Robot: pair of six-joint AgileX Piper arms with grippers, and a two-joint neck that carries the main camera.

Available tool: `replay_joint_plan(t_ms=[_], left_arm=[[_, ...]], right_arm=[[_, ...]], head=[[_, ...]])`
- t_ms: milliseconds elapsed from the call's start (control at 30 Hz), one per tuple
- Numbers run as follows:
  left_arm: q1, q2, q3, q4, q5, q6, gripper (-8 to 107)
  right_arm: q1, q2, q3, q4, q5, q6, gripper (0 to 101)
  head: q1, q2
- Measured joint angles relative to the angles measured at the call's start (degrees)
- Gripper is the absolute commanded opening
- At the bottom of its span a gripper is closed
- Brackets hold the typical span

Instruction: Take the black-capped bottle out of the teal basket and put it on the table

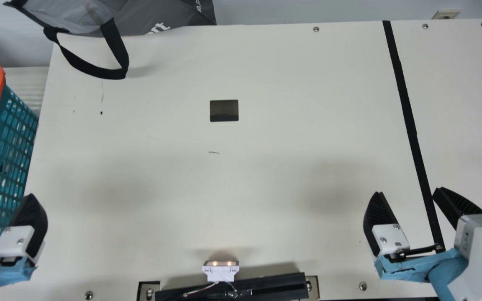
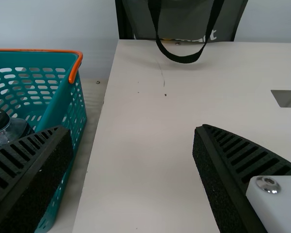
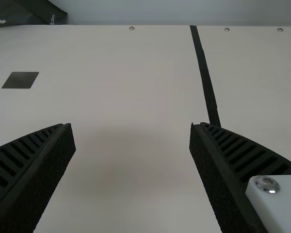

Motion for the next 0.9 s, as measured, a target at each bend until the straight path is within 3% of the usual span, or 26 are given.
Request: replay_joint_plan(t_ms=[500,900], left_arm=[[-0.12,0.16,0.0,-0.4,-0.25,0.01,107],[-0.96,7.77,-0.45,-1.67,-5.63,0.85,107]], right_arm=[[0.0,0.0,0.0,0.0,-0.06,0.0,91],[0.0,0.0,0.0,0.0,-0.05,0.0,91]], head=[[0.0,0.0],[0.0,0.0]])
